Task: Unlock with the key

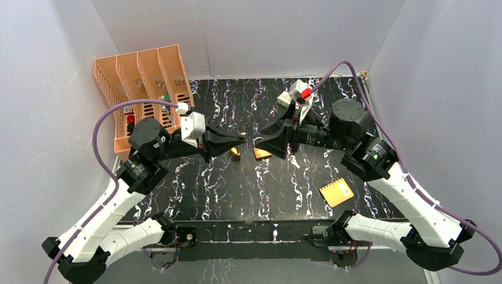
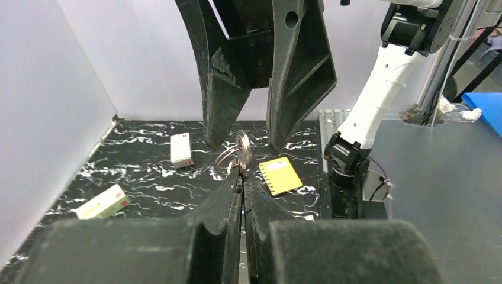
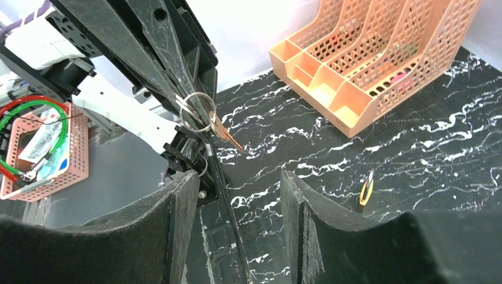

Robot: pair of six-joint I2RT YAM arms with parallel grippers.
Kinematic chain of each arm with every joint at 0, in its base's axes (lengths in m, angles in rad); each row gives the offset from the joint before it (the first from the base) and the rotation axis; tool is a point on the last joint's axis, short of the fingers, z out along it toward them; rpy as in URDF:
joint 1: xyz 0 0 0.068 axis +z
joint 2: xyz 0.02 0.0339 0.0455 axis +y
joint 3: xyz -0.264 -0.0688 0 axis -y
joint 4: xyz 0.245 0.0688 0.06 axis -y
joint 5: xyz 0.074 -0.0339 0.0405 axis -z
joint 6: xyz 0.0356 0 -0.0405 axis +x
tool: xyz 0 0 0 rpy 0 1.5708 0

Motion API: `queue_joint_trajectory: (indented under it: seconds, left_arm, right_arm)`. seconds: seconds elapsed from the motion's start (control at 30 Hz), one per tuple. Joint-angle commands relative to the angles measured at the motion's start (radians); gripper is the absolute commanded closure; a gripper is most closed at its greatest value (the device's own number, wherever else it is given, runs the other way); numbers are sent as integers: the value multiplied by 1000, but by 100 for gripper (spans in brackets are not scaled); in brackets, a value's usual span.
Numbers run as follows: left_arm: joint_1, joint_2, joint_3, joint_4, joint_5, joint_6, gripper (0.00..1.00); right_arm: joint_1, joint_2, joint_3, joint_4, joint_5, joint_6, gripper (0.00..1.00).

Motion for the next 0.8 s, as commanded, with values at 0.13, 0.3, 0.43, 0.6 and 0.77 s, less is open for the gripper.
queue_joint_trajectory:
  seconds: [0.13,0.3,0.43,0.6,0.77]
  left_arm:
    - [1,17,185,-159,-29,175,100]
    - [0,39,243,-167,0,172,100]
    - [0,46,255,-140,32,129,100]
    - [0,49,258,-104,55,86,100]
    - [0,48,260,-63,61,64,100]
  right_arm:
    - [-2,-5,-12,223,-64,24,38]
    - [-2,6,-51,359,-105,36,38]
    - [-2,22,-64,443,-128,26,39]
    - [0,27,-100,544,-146,2,40]
    - [0,56,-83,552,-183,-15,46]
